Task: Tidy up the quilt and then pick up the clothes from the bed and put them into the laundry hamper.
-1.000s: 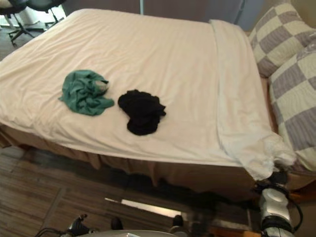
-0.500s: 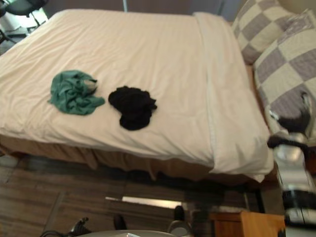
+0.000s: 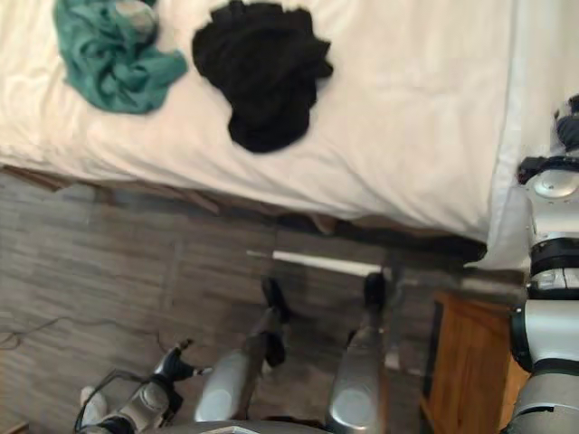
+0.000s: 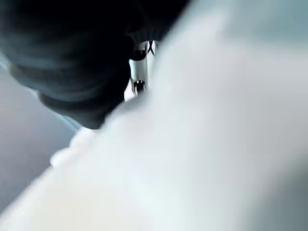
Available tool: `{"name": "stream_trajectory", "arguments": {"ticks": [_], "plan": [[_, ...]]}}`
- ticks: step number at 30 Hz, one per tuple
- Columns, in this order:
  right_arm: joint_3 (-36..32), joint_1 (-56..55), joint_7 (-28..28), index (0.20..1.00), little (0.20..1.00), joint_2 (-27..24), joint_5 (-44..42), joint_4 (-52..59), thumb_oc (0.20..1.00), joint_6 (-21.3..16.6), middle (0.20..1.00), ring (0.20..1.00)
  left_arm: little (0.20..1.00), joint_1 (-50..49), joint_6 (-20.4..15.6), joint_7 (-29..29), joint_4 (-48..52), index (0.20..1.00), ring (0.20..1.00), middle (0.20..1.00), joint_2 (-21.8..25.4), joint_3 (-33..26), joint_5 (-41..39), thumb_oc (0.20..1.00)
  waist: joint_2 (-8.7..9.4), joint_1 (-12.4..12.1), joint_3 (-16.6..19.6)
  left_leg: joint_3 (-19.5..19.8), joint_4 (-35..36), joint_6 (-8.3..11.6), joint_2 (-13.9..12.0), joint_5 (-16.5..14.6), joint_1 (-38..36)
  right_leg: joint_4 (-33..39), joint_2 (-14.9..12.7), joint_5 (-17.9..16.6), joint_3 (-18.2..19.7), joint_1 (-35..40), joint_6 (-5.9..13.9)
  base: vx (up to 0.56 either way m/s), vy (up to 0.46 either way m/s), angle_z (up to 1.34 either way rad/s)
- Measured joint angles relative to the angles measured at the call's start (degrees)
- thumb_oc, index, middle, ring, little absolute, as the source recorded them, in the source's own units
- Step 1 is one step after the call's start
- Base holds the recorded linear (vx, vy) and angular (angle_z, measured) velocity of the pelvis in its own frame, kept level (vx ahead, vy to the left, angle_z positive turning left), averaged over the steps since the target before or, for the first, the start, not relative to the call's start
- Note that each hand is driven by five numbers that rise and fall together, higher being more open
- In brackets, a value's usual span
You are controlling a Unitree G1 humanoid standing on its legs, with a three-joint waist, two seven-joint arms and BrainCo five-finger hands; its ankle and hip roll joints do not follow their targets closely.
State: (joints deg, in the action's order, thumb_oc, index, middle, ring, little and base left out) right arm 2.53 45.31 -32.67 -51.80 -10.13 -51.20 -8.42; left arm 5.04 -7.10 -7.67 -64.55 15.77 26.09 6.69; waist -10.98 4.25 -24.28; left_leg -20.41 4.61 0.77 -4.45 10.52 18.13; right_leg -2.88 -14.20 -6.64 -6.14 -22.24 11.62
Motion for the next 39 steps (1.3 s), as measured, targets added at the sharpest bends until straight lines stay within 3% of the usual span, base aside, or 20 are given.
{"name": "stream_trajectory", "arguments": {"ticks": [4, 6, 11, 14, 15, 16, 19, 22, 26, 27, 29, 31, 32, 34, 35, 36, 37, 39], "plan": [[-6.84, -6.98, -2.94, 0.200, 0.200, 6.16, 1.23, 11.47, 0.200, -3.97, 0.200, 0.200, 1.000, 1.23, 0.01, -0.96, -0.29, 1.000, 1.000, 1.000, 0.27, -2.34, -0.98, 1.000, 1.83, 0.70, -1.89, -1.57, -0.01, -0.15, -0.17, -0.10, 0.57, -4.98, 0.21, 1.99, 2.72, -4.25, 0.07, -0.07, -0.027, -0.26], [-10.21, -11.79, -4.74, 0.200, 0.200, 12.60, 2.65, 13.63, 0.200, -6.86, 0.200, 0.200, 1.000, 1.25, -0.29, -0.40, -0.90, 1.000, 1.000, 1.000, 1.16, -2.13, -0.86, 1.000, 2.63, 1.78, -2.16, -1.50, -0.03, -0.16, -0.52, -0.11, -0.79, -8.79, 0.36, 4.41, 2.71, -4.47, -0.30, -0.02, -0.039, 0.03], [-7.59, -17.04, -4.20, 0.200, 0.200, 19.10, 5.23, 8.70, 0.200, -8.23, 0.200, 0.200, 1.000, 1.49, 0.40, -1.16, -1.64, 1.000, 1.000, 1.000, 1.24, -2.18, -0.86, 1.000, 4.83, 2.25, -1.40, -0.84, -0.02, -0.24, -1.80, -0.21, -5.73, -13.89, 1.08, 8.38, 1.73, -1.00, -1.34, 0.04, 0.010, 0.10], [-5.39, -20.16, -1.80, 0.200, 0.200, 20.51, 5.69, 2.80, 0.200, -7.88, 0.200, 0.200, 1.000, 1.51, 1.53, -1.75, -1.73, 1.000, 1.000, 1.000, 1.09, -1.80, -0.86, 1.000, 6.06, 2.17, 0.65, -0.68, 0.01, -1.78, -2.68, -1.84, -9.20, -14.10, 1.44, 10.46, -0.09, 3.42, -1.82, 0.14, 0.065, 0.28], [-3.67, -22.51, -0.45, 0.357, 0.357, 20.98, 5.73, 0.36, 0.357, -7.24, 0.357, 0.357, 1.000, 0.76, 1.74, -2.57, -1.60, 1.000, 1.000, 1.000, 0.98, -2.08, -0.89, 1.000, 6.69, 1.68, 2.63, -0.43, 0.03, -1.49, -3.01, -2.12, -10.30, -14.18, 1.66, 10.60, -0.78, 4.80, -2.04, 0.14, 0.059, 0.29], [-3.64, -24.78, 2.09, 1.000, 1.000, 22.07, 5.76, -2.32, 1.000, -6.48, 1.000, 1.000, 1.000, 0.64, 2.10, -3.27, -1.29, 1.000, 1.000, 1.000, 0.74, -1.76, -0.83, 1.000, 7.16, 1.75, 3.91, 0.71, 0.01, -0.92, -3.02, -2.07, -12.50, -13.20, 1.80, 10.57, -2.12, 8.34, -2.39, 0.12, 0.048, 0.34], [-0.71, -30.89, 7.85, 1.000, 1.000, 24.46, 5.71, -7.87, 1.000, -3.17, 1.000, 1.000, 1.000, 0.09, 1.98, -3.49, -1.72, 1.000, 1.000, 1.000, -0.25, -1.52, -0.36, 1.000, 8.09, 1.50, 11.65, 1.24, 0.03, 0.43, -3.25, -3.50, -13.69, -12.48, 1.95, 11.78, -2.89, 10.24, -2.38, 0.09, 0.024, 0.15], [4.07, -37.20, 14.97, 1.000, 1.000, 26.61, 6.35, -11.79, 1.000, 1.10, 1.000, 1.000, 1.000, 1.54, 2.03, -2.14, -3.52, 1.000, 1.000, 1.000, -1.18, -3.12, 1.30, 1.000, 8.06, 1.64, 14.85, 2.37, 0.02, 0.82, -3.22, -3.41, -15.53, -10.07, 1.90, 11.45, -3.66, 13.65, -2.25, 0.05, -0.040, 0.08], [7.63, -43.15, 21.10, 1.000, 1.000, 31.72, 9.71, -15.93, 1.000, 5.27, 1.000, 1.000, 1.000, 1.51, 2.46, -0.97, -7.50, 1.000, 1.000, 1.000, -2.19, -5.85, 2.95, 1.000, 5.89, 1.72, 16.37, 2.21, 0.02, 1.03, -3.36, -3.52, -15.47, -7.74, 2.29, 10.50, -3.63, 14.53, -1.44, 0.01, -0.029, -0.03], [7.68, -44.42, 22.01, 1.000, 1.000, 32.62, 10.13, -16.53, 1.000, 5.72, 1.000, 1.000, 1.000, 0.14, 2.33, -0.78, -8.51, 1.000, 1.000, 1.000, -2.27, -7.14, 3.19, 1.000, 4.88, 1.47, 16.41, 2.27, -1.08, 2.06, -3.66, -3.32, -15.11, -7.88, 2.48, 10.59, -3.84, 14.80, -1.48, -0.01, 0.057, -0.04], [8.02, -45.80, 23.44, 1.000, 1.000, 33.43, 10.11, -19.32, 1.000, 6.26, 1.000, 1.000, 1.000, -0.92, 2.88, -0.50, -10.11, 1.000, 1.000, 1.000, -2.25, -10.34, 3.12, 1.000, 5.26, 1.64, 15.83, 2.44, -6.09, 2.23, -3.41, -3.37, -14.30, -6.65, 1.45, 10.54, -3.32, 16.59, -1.65, 0.01, 0.152, -0.03], [7.83, -45.84, 23.84, 1.000, 1.000, 32.85, 10.17, -20.79, 1.000, 6.32, 1.000, 1.000, 1.000, -0.70, 2.91, -0.40, -11.70, 1.000, 1.000, 1.000, -2.17, -10.30, 3.05, 1.000, 6.85, 1.78, 15.26, 4.99, -8.75, 4.73, -3.21, -2.20, -12.58, -5.82, -0.66, 9.81, -3.11, 17.57, -2.81, 0.13, 0.323, 0.07], [7.07, -45.89, 24.16, 1.000, 1.000, 32.98, 10.27, -21.82, 1.000, 6.52, 1.000, 1.000, 1.000, -0.51, 2.98, -0.35, -12.03, 1.000, 1.000, 1.000, -1.85, -10.36, 3.05, 1.000, 8.56, 1.34, 15.46, 5.07, -9.43, 6.14, -4.25, -4.34, -12.40, -1.69, -2.09, 6.31, -4.85, 19.20, -6.10, 0.18, 0.441, 0.10], [6.78, -46.11, 24.18, 1.000, 1.000, 32.00, 10.67, -21.63, 1.000, 6.80, 1.000, 1.000, 1.000, -0.45, 2.75, -0.35, -11.13, 1.000, 1.000, 1.000, -1.94, -10.03, 3.07, 1.000, 8.95, 1.59, 15.50, 4.97, -8.82, 7.45, -10.07, -6.61, -11.64, 2.01, -1.76, 5.30, -5.94, 21.17, -5.81, 0.17, 0.452, 0.13], [7.29, -46.43, 24.17, 1.000, 1.000, 32.06, 11.84, -21.56, 1.000, 6.79, 1.000, 1.000, 1.000, -0.13, 2.59, -0.31, -10.88, 1.000, 1.000, 1.000, -2.13, -9.82, 3.07, 1.000, 8.98, 1.73, 15.81, 4.77, -7.08, 7.75, -11.66, -6.78, -11.53, 3.69, -1.57, 5.29, -6.78, 21.45, -5.80, 0.18, 0.482, 0.19], [7.31, -46.66, 24.26, 1.000, 1.000, 31.71, 12.53, -21.60, 1.000, 7.03, 1.000, 1.000, 1.000, 0.71, 2.46, -0.30, -10.03, 1.000, 1.000, 1.000, -2.20, -9.48, 3.08, 1.000, 9.52, 1.59, 15.80, 5.45, -6.43, 7.73, -13.82, -6.84, -10.63, 4.37, -2.22, 5.15, -6.74, 21.26, -5.65, 0.16, 0.535, 0.21], [7.08, -46.91, 24.28, 1.000, 1.000, 31.73, 12.52, -21.47, 1.000, 7.00, 1.000, 1.000, 1.000, 1.50, 2.33, -0.24, -9.57, 1.000, 1.000, 1.000, -2.33, -8.81, 3.10, 1.000, 9.69, 1.62, 16.03, 5.23, -6.63, 7.92, -14.34, -6.80, -10.25, 5.05, -2.49, 4.79, -7.07, 21.30, -5.10, 0.18, 0.527, 0.22], [6.93, -48.86, 24.76, 1.000, 1.000, 30.58, 12.66, -21.08, 1.000, 7.09, 1.000, 1.000, 1.000, 2.19, 2.13, 0.17, -7.77, 1.000, 1.000, 1.000, -2.63, -7.50, 3.22, 1.000, 9.14, 1.74, 16.86, 4.76, -6.28, 8.29, -14.10, -6.55, -10.71, 5.48, -3.88, 2.47, -7.49, 21.50, -1.75, 0.19, 0.503, 0.23]]}}
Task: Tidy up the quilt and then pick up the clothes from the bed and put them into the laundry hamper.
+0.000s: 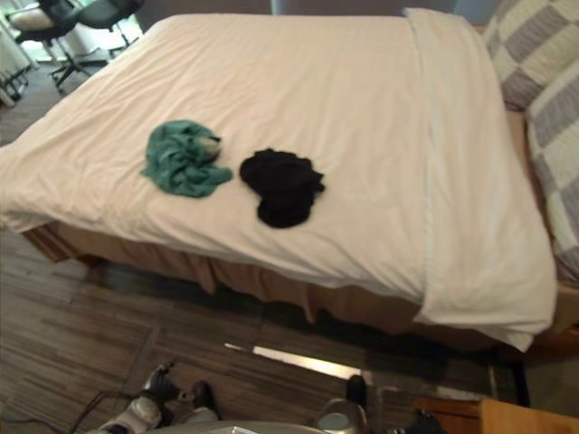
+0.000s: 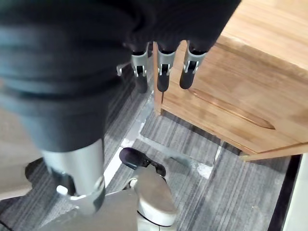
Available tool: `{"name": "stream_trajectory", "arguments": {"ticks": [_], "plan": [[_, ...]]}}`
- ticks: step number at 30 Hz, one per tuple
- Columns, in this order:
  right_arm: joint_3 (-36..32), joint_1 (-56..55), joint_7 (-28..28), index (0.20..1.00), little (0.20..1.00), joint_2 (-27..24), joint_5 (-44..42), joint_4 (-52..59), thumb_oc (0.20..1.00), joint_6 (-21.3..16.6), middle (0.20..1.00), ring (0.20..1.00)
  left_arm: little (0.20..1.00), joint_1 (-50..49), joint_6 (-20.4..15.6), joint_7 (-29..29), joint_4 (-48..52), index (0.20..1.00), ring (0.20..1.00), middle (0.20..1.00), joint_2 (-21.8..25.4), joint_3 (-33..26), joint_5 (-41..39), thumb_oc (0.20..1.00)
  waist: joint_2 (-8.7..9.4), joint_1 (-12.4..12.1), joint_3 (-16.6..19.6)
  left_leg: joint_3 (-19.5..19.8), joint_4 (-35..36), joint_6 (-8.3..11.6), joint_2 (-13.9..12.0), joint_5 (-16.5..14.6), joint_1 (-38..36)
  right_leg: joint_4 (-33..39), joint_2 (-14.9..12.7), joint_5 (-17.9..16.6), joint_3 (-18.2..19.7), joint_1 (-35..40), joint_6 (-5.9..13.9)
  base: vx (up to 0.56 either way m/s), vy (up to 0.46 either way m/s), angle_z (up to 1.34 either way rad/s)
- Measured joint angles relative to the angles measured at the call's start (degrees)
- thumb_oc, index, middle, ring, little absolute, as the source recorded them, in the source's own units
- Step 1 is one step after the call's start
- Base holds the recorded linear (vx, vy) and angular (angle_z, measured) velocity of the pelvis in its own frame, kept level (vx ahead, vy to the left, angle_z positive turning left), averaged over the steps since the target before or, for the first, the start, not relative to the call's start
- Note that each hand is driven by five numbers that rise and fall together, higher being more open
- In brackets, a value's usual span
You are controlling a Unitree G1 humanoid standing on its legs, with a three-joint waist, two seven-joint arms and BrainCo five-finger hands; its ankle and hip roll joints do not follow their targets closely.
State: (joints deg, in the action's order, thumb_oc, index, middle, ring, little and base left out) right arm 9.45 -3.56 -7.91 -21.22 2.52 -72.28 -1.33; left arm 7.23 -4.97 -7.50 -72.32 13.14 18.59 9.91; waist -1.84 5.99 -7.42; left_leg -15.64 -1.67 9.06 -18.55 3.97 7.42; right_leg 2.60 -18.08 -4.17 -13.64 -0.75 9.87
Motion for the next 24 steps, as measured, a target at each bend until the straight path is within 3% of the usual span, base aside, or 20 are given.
{"name": "stream_trajectory", "arguments": {"ticks": [1, 2, 3, 4, 5, 6, 7, 8, 9, 10, 11, 12, 13, 15, 17, 18, 21, 22, 23, 24], "plan": [[-0.12, -0.79, 0.62, 1.000, 1.000, -0.59, 0.27, -0.30, 1.000, 0.21, 1.000, 1.000, 1.000, 0.46, 0.04, 0.15, 0.20, 1.000, 1.000, 1.000, -0.44, 0.73, 0.11, 1.000, -0.43, 0.20, 0.33, -0.02, 0.89, 0.11, 0.77, 0.67, -0.71, -0.36, -0.51, -0.98, 0.67, -0.43, 2.21, 0.19, 0.503, 0.06], [0.25, -1.76, 1.06, 1.000, 1.000, 3.07, 1.83, -0.08, 1.000, 0.41, 1.000, 1.000, 1.000, 1.22, 0.12, 0.14, 0.37, 1.000, 1.000, 1.000, 1.85, 1.94, 0.38, 1.000, 5.11, -0.01, 1.50, -1.75, 0.72, -1.87, 5.93, -0.04, -0.97, -1.06, -5.06, -3.46, 3.90, -1.19, -0.17, 0.15, 0.472, -0.10], [0.49, -0.91, 1.44, 1.000, 1.000, 4.75, 2.02, 0.30, 1.000, 0.28, 1.000, 1.000, 1.000, 1.26, 0.21, 0.30, 0.20, 1.000, 1.000, 1.000, 2.84, 2.20, 0.41, 1.000, 5.98, -0.40, 1.13, -3.07, 1.45, -2.54, 6.71, 0.30, -1.83, -3.46, -6.67, -5.06, 4.27, -2.87, 0.89, 0.12, 0.450, -0.61], [0.97, -0.81, 1.91, 1.000, 1.000, 7.45, 2.04, 1.58, 1.000, 0.52, 1.000, 1.000, 1.000, 1.13, 0.51, 0.52, 0.02, 1.000, 1.000, 1.000, 4.22, 2.14, 0.49, 1.000, 8.65, -0.96, 1.21, -6.53, 2.64, -3.58, 8.32, 0.25, -4.76, -6.70, -7.60, -11.54, 4.45, -6.37, 0.10, 0.14, 0.515, -0.95], [1.95, 0.00, 1.14, 1.000, 1.000, 8.26, 2.16, 2.11, 1.000, 0.75, 1.000, 1.000, 1.000, 0.70, 0.56, 0.59, 0.00, 1.000, 1.000, 1.000, 4.78, 2.14, 0.52, 1.000, 8.32, -2.10, 0.73, -9.09, 3.96, -4.86, 7.91, 0.18, -6.48, -8.63, -8.29, -15.34, 0.82, -8.04, 0.28, 0.10, 0.368, -1.01], [2.68, 0.68, 1.19, 1.000, 1.000, 7.76, 2.17, 1.99, 1.000, 0.77, 1.000, 1.000, 1.000, 0.60, 0.60, 0.64, -0.15, 1.000, 1.000, 1.000, 4.43, 2.74, 0.59, 1.000, 8.09, -1.76, 0.72, -9.80, 5.70, -5.34, 8.42, -0.47, -8.08, -9.96, -9.29, -15.43, -4.31, -7.88, 0.20, 0.10, 0.334, -0.59], [2.73, -0.51, 1.67, 1.000, 1.000, 7.26, 2.13, 2.79, 1.000, 0.60, 1.000, 1.000, 1.000, 0.50, 0.54, 0.58, 0.46, 1.000, 1.000, 1.000, 4.54, 3.63, 1.26, 1.000, 7.56, -1.90, 0.50, -9.24, 6.84, -6.51, 8.77, -0.78, -9.02, -14.97, -8.26, -11.23, -6.12, -8.64, 1.34, 0.07, 0.207, -0.07], [2.76, -1.05, 1.78, 1.000, 1.000, 7.20, 2.09, 3.64, 1.000, 0.23, 1.000, 1.000, 1.000, 1.57, 0.40, 0.61, 1.02, 1.000, 1.000, 1.000, 4.58, 3.62, 2.32, 1.000, 6.80, -1.48, 0.55, -8.53, 6.83, -7.05, 8.36, -0.71, -8.70, -19.36, -4.94, -5.70, -4.42, -10.35, 1.10, 0.12, 0.287, 0.11], [2.95, -1.10, 2.02, 1.000, 1.000, 7.36, 2.02, 3.79, 1.000, 0.08, 1.000, 1.000, 1.000, 2.48, 0.54, 0.76, 0.80, 1.000, 1.000, 1.000, 4.65, 3.52, 2.78, 1.000, 6.15, -1.38, 0.01, -8.31, 6.63, -7.41, 7.98, -0.68, -8.19, -21.61, 1.16, 0.56, -1.63, -11.94, 1.24, 0.13, 0.226, 0.02], [3.49, -0.18, 1.99, 1.000, 1.000, 7.61, 2.00, 3.71, 1.000, -0.04, 1.000, 1.000, 1.000, 2.41, 0.53, 0.81, 0.04, 1.000, 1.000, 1.000, 5.09, 3.49, 2.95, 1.000, 5.84, -1.42, -0.39, -8.69, 6.67, -7.46, 7.42, -0.75, -8.03, -22.42, 5.28, 4.05, 1.07, -12.95, 1.71, 0.22, 0.186, 0.05], [4.79, 1.07, 1.99, 1.000, 1.000, 7.64, 1.96, 3.82, 1.000, -0.29, 1.000, 1.000, 1.000, 2.56, 1.08, 1.27, -2.22, 1.000, 1.000, 1.000, 5.37, 3.40, 3.95, 1.000, 5.51, -0.27, -0.68, -8.33, 6.82, -7.67, 7.92, -0.89, -7.36, -20.53, 10.41, 6.33, 1.04, -13.08, 1.05, 0.20, 0.137, 0.06], [4.94, 1.41, 1.98, 1.000, 1.000, 7.58, 1.92, 3.85, 1.000, -0.20, 1.000, 1.000, 1.000, 2.11, 1.26, 1.30, -2.54, 1.000, 1.000, 1.000, 5.16, 3.27, 4.02, 1.000, 5.39, -0.09, -0.83, -8.37, 6.82, -7.73, 8.47, -1.14, -7.33, -19.12, 11.28, 7.54, -1.06, -12.80, -0.88, 0.25, 0.130, 0.29], [4.94, 2.18, 1.96, 1.000, 1.000, 7.12, 1.86, 3.77, 1.000, -0.28, 1.000, 1.000, 1.000, 1.53, 1.33, 1.48, -2.78, 1.000, 1.000, 1.000, 4.10, 2.95, 4.30, 1.000, 4.04, 0.47, -1.76, -7.90, 6.81, -7.85, 8.98, -1.26, -7.51, -14.23, 11.75, 6.65, -4.67, -10.01, -5.09, 0.19, 0.115, 0.27], [4.55, 2.70, 1.84, 1.000, 1.000, 6.31, 1.86, 3.75, 1.000, -0.42, 1.000, 1.000, 1.000, 1.44, 1.27, 1.55, -2.43, 1.000, 1.000, 1.000, 3.05, 2.80, 4.61, 1.000, 1.35, 0.52, -3.25, -7.21, 6.64, -7.82, 9.36, -1.28, -6.98, -11.70, 12.38, 5.80, -5.50, -7.86, -4.64, 0.23, 0.107, 0.38], [4.43, 4.56, 1.73, 1.000, 1.000, 4.60, 1.84, 3.79, 1.000, -0.63, 1.000, 1.000, 1.000, 1.04, 1.12, 1.58, -2.08, 1.000, 1.000, 1.000, 2.70, 2.21, 4.88, 1.000, -1.43, 0.45, -4.46, -5.98, 4.34, -7.05, 9.25, -0.97, -6.28, -13.27, 12.64, 7.37, -4.56, -8.80, -6.71, 0.10, 0.014, 0.29], [4.88, 6.04, 1.68, 1.000, 1.000, 4.15, 1.88, 3.22, 1.000, -0.60, 1.000, 1.000, 1.000, 0.70, 1.16, 1.38, -2.02, 1.000, 1.000, 1.000, 2.73, 2.02, 4.86, 1.000, -1.53, 0.10, -5.18, -6.27, -0.76, -4.71, 8.99, -0.62, -3.90, -14.76, 11.87, 8.11, -3.72, -9.83, -7.36, 0.10, -0.046, -0.01], [4.56, 9.26, 1.36, 1.000, 1.000, 4.36, 2.07, 1.48, 1.000, -0.05, 1.000, 1.000, 1.000, 2.21, 1.10, 1.12, -1.15, 1.000, 1.000, 1.000, 2.89, 0.97, 4.43, 1.000, 1.22, -1.02, -6.67, -6.73, -14.20, 2.35, 8.93, 4.75, 1.42, -14.59, 8.23, 8.87, -2.87, -8.88, -8.17, 0.12, 0.097, -0.09], [4.60, 10.21, 0.85, 1.000, 1.000, 4.04, 2.09, 0.79, 1.000, -0.18, 1.000, 1.000, 1.000, 2.32, 1.15, 0.98, -0.07, 1.000, 1.000, 1.000, 2.57, 2.13, 3.99, 1.000, 1.80, -1.37, -7.09, -7.18, -20.47, 3.51, 7.38, 6.07, 3.37, -14.15, 7.23, 8.42, -2.23, -7.56, -9.72, 0.27, 0.370, -0.26], [4.58, 12.01, 0.23, 1.000, 1.000, 3.95, 1.98, 0.77, 1.000, -0.03, 1.000, 1.000, 1.000, 2.14, 0.91, 0.24, 2.27, 1.000, 1.000, 1.000, 2.52, 4.17, 3.83, 1.000, 2.22, -1.20, -7.44, -9.89, -24.68, 3.10, 4.82, 6.22, 5.09, -10.29, 8.15, 7.69, -1.18, -4.42, -9.14, 0.34, 0.597, -0.70], [4.41, 13.92, -0.66, 1.000, 1.000, 3.56, 1.76, 2.23, 1.000, -0.50, 1.000, 1.000, 1.000, 2.26, -0.01, 0.10, 4.98, 1.000, 1.000, 1.000, 2.66, 4.41, 3.84, 1.000, 1.11, -0.69, -7.19, -12.83, -13.49, 1.53, 3.38, 3.13, 1.91, -4.59, 10.40, 5.38, 1.02, -1.20, -7.63, 0.33, 0.641, -1.15]]}}
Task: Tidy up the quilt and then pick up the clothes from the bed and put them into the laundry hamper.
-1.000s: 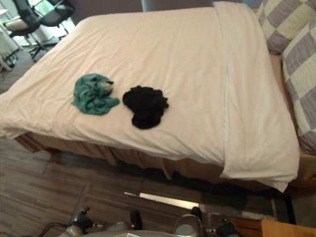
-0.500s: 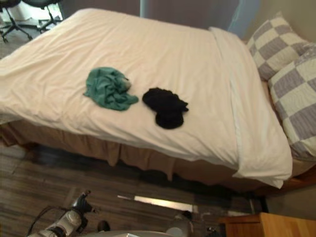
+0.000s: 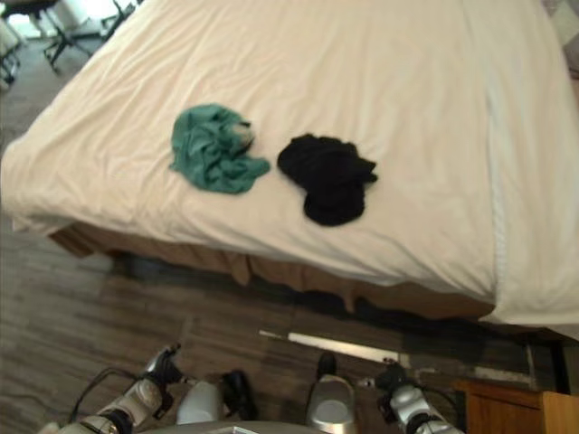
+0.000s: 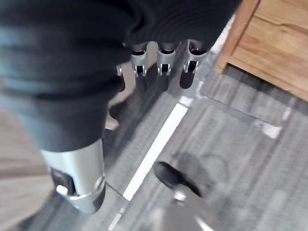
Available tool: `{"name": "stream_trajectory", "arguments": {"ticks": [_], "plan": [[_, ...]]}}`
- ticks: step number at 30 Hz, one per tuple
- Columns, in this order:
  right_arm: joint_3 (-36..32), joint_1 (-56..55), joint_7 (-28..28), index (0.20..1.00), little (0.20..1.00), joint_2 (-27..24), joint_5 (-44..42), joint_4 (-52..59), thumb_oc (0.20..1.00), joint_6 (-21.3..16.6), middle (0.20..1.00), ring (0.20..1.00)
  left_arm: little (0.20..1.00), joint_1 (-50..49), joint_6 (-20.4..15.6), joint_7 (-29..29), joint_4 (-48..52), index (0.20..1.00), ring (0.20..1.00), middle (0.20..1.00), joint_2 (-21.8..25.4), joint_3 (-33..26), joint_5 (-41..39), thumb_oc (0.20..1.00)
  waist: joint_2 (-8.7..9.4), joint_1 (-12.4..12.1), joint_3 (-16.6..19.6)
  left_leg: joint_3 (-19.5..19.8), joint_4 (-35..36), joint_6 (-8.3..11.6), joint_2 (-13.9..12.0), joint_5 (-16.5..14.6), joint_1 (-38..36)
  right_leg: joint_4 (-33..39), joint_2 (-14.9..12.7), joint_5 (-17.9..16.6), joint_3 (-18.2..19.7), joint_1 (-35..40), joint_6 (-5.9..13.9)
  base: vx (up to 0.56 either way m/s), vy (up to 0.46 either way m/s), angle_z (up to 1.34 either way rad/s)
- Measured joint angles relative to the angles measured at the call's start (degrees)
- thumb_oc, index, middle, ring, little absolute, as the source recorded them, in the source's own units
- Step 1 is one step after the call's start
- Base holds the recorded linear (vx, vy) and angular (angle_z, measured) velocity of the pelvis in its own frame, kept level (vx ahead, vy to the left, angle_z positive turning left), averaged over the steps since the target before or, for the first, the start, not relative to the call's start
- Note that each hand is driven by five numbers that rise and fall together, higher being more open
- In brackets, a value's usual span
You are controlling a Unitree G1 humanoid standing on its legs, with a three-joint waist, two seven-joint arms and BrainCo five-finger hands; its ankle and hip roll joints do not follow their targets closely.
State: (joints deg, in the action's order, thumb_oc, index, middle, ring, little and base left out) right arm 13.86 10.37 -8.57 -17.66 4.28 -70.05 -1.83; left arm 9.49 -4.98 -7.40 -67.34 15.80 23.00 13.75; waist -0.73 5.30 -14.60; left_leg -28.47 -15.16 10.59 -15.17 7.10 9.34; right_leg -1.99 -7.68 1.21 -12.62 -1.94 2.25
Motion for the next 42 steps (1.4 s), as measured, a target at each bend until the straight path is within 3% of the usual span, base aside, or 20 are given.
{"name": "stream_trajectory", "arguments": {"ticks": [3, 6, 8, 9, 10, 11, 12, 13, 16, 18, 19, 20, 21, 23, 24, 28, 36, 37, 41, 42], "plan": [[0.15, 0.87, -0.41, 1.000, 1.000, 0.40, -0.91, 3.22, 1.000, -0.76, 1.000, 1.000, 1.000, 1.92, -0.10, -0.71, -0.06, 1.000, 1.000, 1.000, -0.07, -0.97, 0.00, 1.000, -1.50, 1.45, 0.30, 7.73, 20.62, -0.82, 0.80, 0.38, -3.68, 6.60, 3.16, -4.86, 7.19, 0.80, -0.17, 0.35, 0.649, -1.38], [0.55, -0.25, -0.37, 1.000, 1.000, -0.10, -0.75, 2.03, 1.000, 0.07, 1.000, 1.000, 1.000, 4.59, -1.01, -0.88, -0.19, 1.000, 1.000, 1.000, -0.39, -0.31, 0.15, 1.000, -0.56, 1.97, -0.04, 9.81, 20.57, -0.51, -2.70, 1.49, -2.23, 6.57, 2.63, -4.55, 9.86, 0.36, 0.12, 0.27, 0.527, -0.77], [-1.14, -3.62, -0.25, 1.000, 1.000, -1.67, -0.33, 3.02, 1.000, 0.32, 1.000, 1.000, 1.000, 4.61, -0.98, -0.68, 0.86, 1.000, 1.000, 1.000, -1.50, 2.92, 1.12, 1.000, -1.54, 2.45, 0.11, 8.33, 20.24, -0.70, -3.83, 1.37, -2.42, 6.53, 1.15, -4.48, 10.04, 1.31, 2.82, 0.28, 0.640, -0.46], [-2.35, -4.05, -0.22, 1.000, 1.000, -2.41, -0.30, 1.87, 1.000, -0.13, 1.000, 1.000, 1.000, 3.57, -1.33, -0.49, 0.95, 1.000, 1.000, 1.000, -2.59, 3.03, 1.21, 1.000, -2.55, 2.53, 0.48, 7.47, 20.21, -2.91, -3.15, 0.11, -4.24, 6.56, 0.31, -3.91, 8.20, 2.29, 3.94, 0.24, 0.549, -0.59], [-2.38, -5.24, -0.34, 1.000, 1.000, -3.36, -0.31, 1.46, 1.000, 0.54, 1.000, 1.000, 1.000, 3.57, -1.15, -0.08, 0.85, 1.000, 1.000, 1.000, -3.57, 3.78, 1.67, 1.000, -2.95, 2.64, 0.88, 7.33, 20.38, -0.63, -2.53, 3.30, -5.66, 6.55, -1.05, -3.86, 8.74, 3.20, 5.51, 0.18, 0.649, -0.37], [-1.88, -6.65, -0.04, 1.000, 1.000, -1.64, -0.21, 2.01, 1.000, 0.69, 1.000, 1.000, 1.000, 4.17, -0.83, 0.48, -0.32, 1.000, 1.000, 1.000, -3.32, 4.13, 2.69, 1.000, 0.51, 3.43, 1.81, 6.76, 20.56, -2.76, 2.94, 0.20, -6.67, 5.04, -6.15, -4.80, 7.03, 2.92, 6.34, 0.08, 0.458, -0.31], [-1.61, -6.76, -0.02, 1.000, 1.000, -0.53, -0.10, 1.96, 1.000, 0.91, 1.000, 1.000, 1.000, 4.59, -0.77, 0.51, -0.31, 1.000, 1.000, 1.000, -2.94, 4.08, 2.71, 1.000, 1.60, 3.15, 1.77, 5.40, 20.56, -3.84, 4.57, -0.17, -7.27, 1.72, -7.65, -4.90, 6.65, 0.84, 6.51, 0.02, 0.416, -0.57], [0.24, -5.91, 0.23, 1.000, 1.000, 1.96, 0.09, 2.31, 1.000, 1.40, 1.000, 1.000, 1.000, 4.94, -0.69, 0.55, -0.34, 1.000, 1.000, 1.000, -1.60, 4.12, 2.71, 1.000, 2.43, 1.68, 1.58, 1.47, 20.20, -5.40, 6.12, -0.43, -8.86, -4.04, -10.61, -6.52, 4.72, -3.23, 5.91, 0.06, 0.264, -0.86], [0.84, -5.92, -0.73, 1.000, 1.000, 1.66, 0.23, 4.52, 1.000, 1.86, 1.000, 1.000, 1.000, 4.99, -0.55, 0.48, -0.10, 1.000, 1.000, 1.000, 0.29, 4.67, 2.66, 1.000, 2.75, 0.74, 1.94, -0.84, 20.19, -8.46, 7.88, -2.57, -11.10, -4.70, -13.71, -7.97, -6.61, -3.94, 6.26, 0.09, 0.389, -0.62], [3.64, -5.22, -0.30, 1.000, 1.000, 0.98, 0.70, 5.40, 1.000, 1.36, 1.000, 1.000, 1.000, 5.49, 0.00, 0.42, -0.63, 1.000, 1.000, 1.000, 1.29, 4.10, 2.66, 1.000, 2.19, 0.70, 1.67, -0.32, 20.22, -10.33, 8.01, -4.29, -11.59, -11.11, -9.95, -4.94, -7.03, -7.01, 6.61, 0.05, 0.262, -0.17], [3.81, -5.45, 0.06, 1.000, 1.000, 1.31, 0.63, 6.71, 1.000, 0.48, 1.000, 1.000, 1.000, 6.30, 0.07, 0.54, -2.61, 1.000, 1.000, 1.000, 1.12, 3.16, 2.67, 1.000, 1.51, 1.29, 1.28, 0.76, 20.21, -10.05, 7.24, -3.91, -11.42, -11.45, -3.02, -1.38, 1.76, -8.06, 6.73, 0.04, 0.082, 0.54], [4.24, -5.52, 0.17, 1.000, 1.000, 1.49, 0.28, 6.73, 1.000, 0.24, 1.000, 1.000, 1.000, 6.62, 0.05, 0.57, -3.72, 1.000, 1.000, 1.000, 0.21, 2.35, 2.67, 1.000, 1.48, 2.19, 1.26, 3.23, 20.21, -10.13, 8.16, -3.92, -11.37, -10.57, 0.89, -0.69, 4.76, -7.95, 5.98, 0.06, 0.105, 0.83], [5.02, -5.56, 0.16, 1.000, 1.000, 1.62, 0.22, 6.46, 1.000, 0.24, 1.000, 1.000, 1.000, 6.81, 0.09, 0.56, -4.13, 1.000, 1.000, 1.000, -0.26, 2.27, 2.67, 1.000, 1.75, 2.78, 1.44, 4.25, 20.22, -10.12, 8.86, -3.80, -11.12, -9.33, 1.62, -0.72, 5.76, -7.72, 5.94, 0.05, 0.021, 1.00], [5.09, -5.21, 0.29, 1.000, 1.000, 1.98, 0.22, 5.85, 1.000, 0.17, 1.000, 1.000, 1.000, 6.19, -0.04, 0.48, -3.19, 1.000, 1.000, 1.000, -0.68, 2.22, 2.70, 1.000, 2.16, 2.35, 1.87, 5.98, 20.22, -10.49, 11.02, -3.79, -10.68, -6.56, 0.84, -0.93, 4.71, -7.60, 5.53, 0.09, 0.015, 0.77], [4.74, -4.26, 0.26, 1.000, 1.000, 2.01, 0.14, 4.19, 1.000, 0.11, 1.000, 1.000, 1.000, 4.75, 0.00, 0.55, -3.12, 1.000, 1.000, 1.000, -1.04, 1.63, 2.81, 1.000, -0.08, 2.24, 2.61, 7.92, 20.21, -10.61, 10.89, -3.60, -9.51, -2.45, 1.41, -2.35, 3.29, -5.53, 5.46, 0.10, 0.008, 0.49], [-0.82, -3.82, -0.06, 1.000, 1.000, 1.26, 0.01, 1.17, 1.000, 0.24, 1.000, 1.000, 1.000, -3.76, 0.68, -0.02, -4.62, 1.000, 1.000, 1.000, 0.68, -5.87, 2.16, 1.000, -3.18, -0.06, 4.42, 8.71, 20.20, -10.21, 10.27, -3.71, -10.58, 2.02, 2.36, -4.10, 1.49, -1.66, 4.76, 0.13, -0.009, 0.21], [-17.92, -10.99, -1.95, 1.000, 1.000, -7.92, -7.85, -2.23, 1.000, 0.99, 1.000, 1.000, 1.000, -13.45, 2.68, -0.22, -12.56, 1.000, 1.000, 1.000, 10.75, -21.05, -0.22, 1.000, -1.19, -0.91, 8.00, 9.00, 20.22, -9.00, 9.78, -5.15, -11.51, 3.65, 2.92, -3.71, 1.10, 0.27, 4.23, 0.09, 0.017, 0.02], [-25.73, -13.77, -3.33, 1.000, 1.000, -10.35, -11.38, 1.31, 1.000, 1.14, 1.000, 1.000, 1.000, -13.67, 2.46, -0.51, -10.96, 1.000, 1.000, 1.000, 14.20, -25.32, -2.21, 1.000, -0.72, -0.78, 8.31, 9.11, 20.23, -8.87, 9.92, -5.30, -11.56, 3.68, 2.78, -3.71, 0.99, 0.58, 4.23, 0.05, 0.025, 0.03], [-29.59, -20.09, -8.87, 1.000, 1.000, -15.57, -11.18, 13.83, 1.000, 0.68, 1.000, 1.000, 1.000, -11.97, 1.37, -4.27, -1.42, 1.000, 1.000, 1.000, 20.56, -26.14, -4.99, 1.000, -0.15, -0.40, 8.66, 9.95, 20.48, -9.02, 10.47, -5.19, -11.64, 3.78, 2.19, -3.72, 0.40, 1.09, 4.27, 0.06, 0.027, 0.10], [-32.15, -24.98, -11.23, 1.000, 1.000, -16.36, -7.81, 27.49, 1.000, 1.24, 1.000, 1.000, 1.000, -13.13, 0.30, -5.70, 10.34, 1.000, 1.000, 1.000, 20.95, -29.03, -6.75, 1.000, -0.31, -0.19, 8.60, 10.08, 20.56, -8.62, 10.83, -5.46, -11.63, 4.57, 1.88, -3.89, 0.29, 1.50, 4.46, 0.08, 0.034, 0.03]]}}
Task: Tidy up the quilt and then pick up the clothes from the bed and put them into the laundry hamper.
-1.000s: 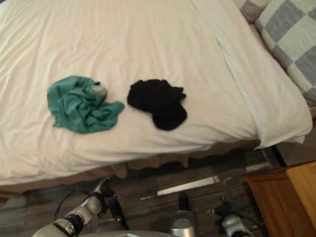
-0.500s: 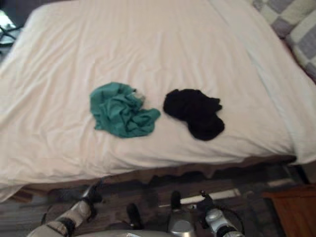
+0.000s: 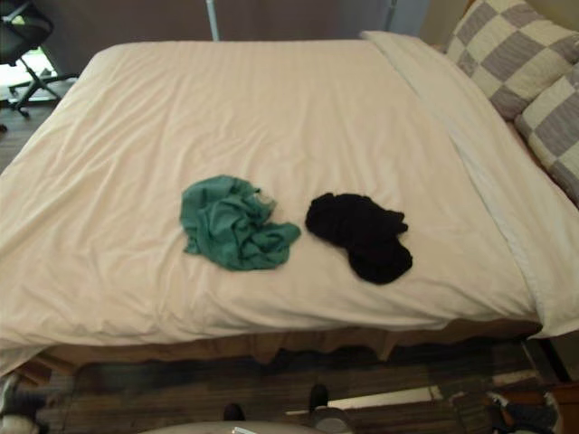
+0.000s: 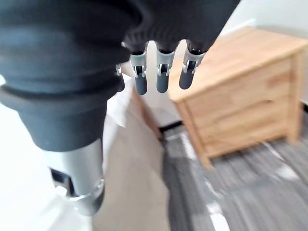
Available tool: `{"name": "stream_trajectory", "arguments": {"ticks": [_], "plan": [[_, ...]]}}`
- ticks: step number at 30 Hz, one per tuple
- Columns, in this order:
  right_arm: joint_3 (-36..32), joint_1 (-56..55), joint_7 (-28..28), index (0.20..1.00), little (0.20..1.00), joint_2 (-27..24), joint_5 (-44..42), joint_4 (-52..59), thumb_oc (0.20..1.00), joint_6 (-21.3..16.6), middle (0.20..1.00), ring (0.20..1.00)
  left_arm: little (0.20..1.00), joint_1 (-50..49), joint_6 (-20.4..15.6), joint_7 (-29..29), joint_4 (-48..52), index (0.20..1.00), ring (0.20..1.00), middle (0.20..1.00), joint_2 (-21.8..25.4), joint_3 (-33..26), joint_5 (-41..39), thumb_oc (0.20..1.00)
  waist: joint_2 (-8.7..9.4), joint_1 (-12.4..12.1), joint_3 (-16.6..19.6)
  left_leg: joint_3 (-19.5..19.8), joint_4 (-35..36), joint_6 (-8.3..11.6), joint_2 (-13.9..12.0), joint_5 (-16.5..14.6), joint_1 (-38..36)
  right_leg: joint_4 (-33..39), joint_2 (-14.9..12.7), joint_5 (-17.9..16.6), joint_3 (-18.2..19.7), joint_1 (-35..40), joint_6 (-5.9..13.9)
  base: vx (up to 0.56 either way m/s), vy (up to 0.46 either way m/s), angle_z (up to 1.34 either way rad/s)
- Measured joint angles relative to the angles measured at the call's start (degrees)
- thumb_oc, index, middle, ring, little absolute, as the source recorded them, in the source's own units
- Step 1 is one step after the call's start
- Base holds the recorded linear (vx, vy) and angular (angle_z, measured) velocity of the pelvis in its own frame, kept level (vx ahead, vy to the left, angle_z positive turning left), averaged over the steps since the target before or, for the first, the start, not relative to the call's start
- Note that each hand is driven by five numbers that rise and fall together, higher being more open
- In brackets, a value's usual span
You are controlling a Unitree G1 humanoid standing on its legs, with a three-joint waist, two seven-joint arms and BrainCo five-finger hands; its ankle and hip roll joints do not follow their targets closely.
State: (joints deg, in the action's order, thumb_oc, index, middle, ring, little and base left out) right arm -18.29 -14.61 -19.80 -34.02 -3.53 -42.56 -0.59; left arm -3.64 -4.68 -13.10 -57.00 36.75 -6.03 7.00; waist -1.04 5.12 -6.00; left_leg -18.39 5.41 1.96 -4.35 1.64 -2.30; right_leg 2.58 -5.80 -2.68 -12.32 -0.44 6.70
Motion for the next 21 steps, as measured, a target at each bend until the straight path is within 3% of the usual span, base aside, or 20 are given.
{"name": "stream_trajectory", "arguments": {"ticks": [3, 4, 5, 6, 10, 13, 17, 21], "plan": [[-4.26, -0.78, -3.70, 1.000, 1.000, -1.81, 4.76, 8.45, 1.000, -0.50, 1.000, 1.000, 1.000, -1.06, -1.54, -3.20, 15.06, 1.000, 1.000, 1.000, 2.68, -1.19, -0.08, 1.000, 0.05, 1.00, 0.02, 0.09, 0.00, -0.10, 0.33, 0.08, -0.09, 1.50, -0.21, -0.81, -0.11, 0.87, 0.58, 0.06, 0.019, 0.04], [-5.96, -0.72, -5.41, 1.000, 1.000, -3.04, 7.55, 12.11, 1.000, -0.37, 1.000, 1.000, 1.000, -1.64, -1.85, -4.19, 25.76, 1.000, 1.000, 1.000, 5.12, -1.32, 0.44, 1.000, 0.07, 0.98, -0.02, 0.20, 0.01, -0.07, 0.52, 0.06, -0.11, 1.98, -0.33, -1.07, -0.11, 1.15, 0.71, 0.05, 0.006, 0.03], [-6.07, -1.00, -5.79, 1.000, 1.000, -3.96, 9.06, 13.61, 1.000, -0.47, 1.000, 1.000, 1.000, -2.39, -2.70, -4.48, 30.43, 1.000, 1.000, 1.000, 6.57, -1.33, 1.02, 1.000, 0.07, 0.99, -0.04, 0.20, 0.00, -0.13, 0.61, 0.09, -0.11, 1.97, -0.40, -1.07, -0.13, 1.16, 0.72, 0.05, 0.006, 0.02], [-6.02, -0.77, -6.39, 1.000, 1.000, -5.36, 10.67, 14.55, 1.000, -0.92, 1.000, 1.000, 1.000, -0.72, -5.17, -5.26, 33.53, 1.000, 1.000, 1.000, 7.85, -1.38, 2.34, 1.000, -0.11, 1.00, 0.02, 0.18, 0.01, -0.33, 0.70, 0.22, -0.29, 2.00, -0.50, -1.09, -0.12, 1.35, 0.74, 0.03, 0.003, 0.01], [-3.01, 2.88, -6.08, 1.000, 1.000, -8.52, 16.81, 15.81, 1.000, -0.49, 1.000, 1.000, 1.000, 5.98, -6.13, -4.93, 31.53, 1.000, 1.000, 1.000, 8.99, 0.22, 3.19, 1.000, -0.73, 2.45, -0.08, 0.02, 0.00, -0.35, 0.78, 0.21, -0.68, 2.03, -0.54, -1.08, 0.07, 1.54, 0.75, 0.02, -0.004, -0.03], [0.27, 4.10, -5.20, 1.000, 1.000, -10.11, 20.06, 18.80, 1.000, -0.76, 1.000, 1.000, 1.000, 9.56, -6.19, -4.27, 31.55, 1.000, 1.000, 1.000, 9.00, 5.05, 3.39, 1.000, -0.88, 2.70, -0.25, -0.20, -0.36, -0.58, 0.76, 0.42, -0.86, 2.02, -0.47, -1.09, 0.14, 1.38, 0.74, 0.00, -0.004, -0.02], [8.87, 11.20, -3.61, 1.000, 1.000, -10.88, 23.74, 21.67, 1.000, -2.04, 1.000, 1.000, 1.000, 17.37, -5.88, -2.94, 29.48, 1.000, 1.000, 1.000, 8.45, 16.49, 7.96, 1.000, -0.77, 2.95, -1.23, -1.69, -0.37, -0.75, 0.74, 0.56, -0.10, 2.02, -0.38, -1.45, 1.71, -0.40, 0.94, -0.10, -0.020, -0.19], [18.97, 20.99, -2.74, 1.000, 1.000, -10.77, 23.78, 24.36, 1.000, -3.12, 1.000, 1.000, 1.000, 32.99, -3.49, -2.92, 23.18, 1.000, 1.000, 1.000, 7.94, 29.91, 12.72, 1.000, -0.81, 4.38, -5.86, -2.76, -0.37, -1.45, 1.10, 2.51, 5.14, 2.03, -0.70, -3.81, 2.47, -6.02, 1.02, -0.14, -0.022, -0.07]]}}
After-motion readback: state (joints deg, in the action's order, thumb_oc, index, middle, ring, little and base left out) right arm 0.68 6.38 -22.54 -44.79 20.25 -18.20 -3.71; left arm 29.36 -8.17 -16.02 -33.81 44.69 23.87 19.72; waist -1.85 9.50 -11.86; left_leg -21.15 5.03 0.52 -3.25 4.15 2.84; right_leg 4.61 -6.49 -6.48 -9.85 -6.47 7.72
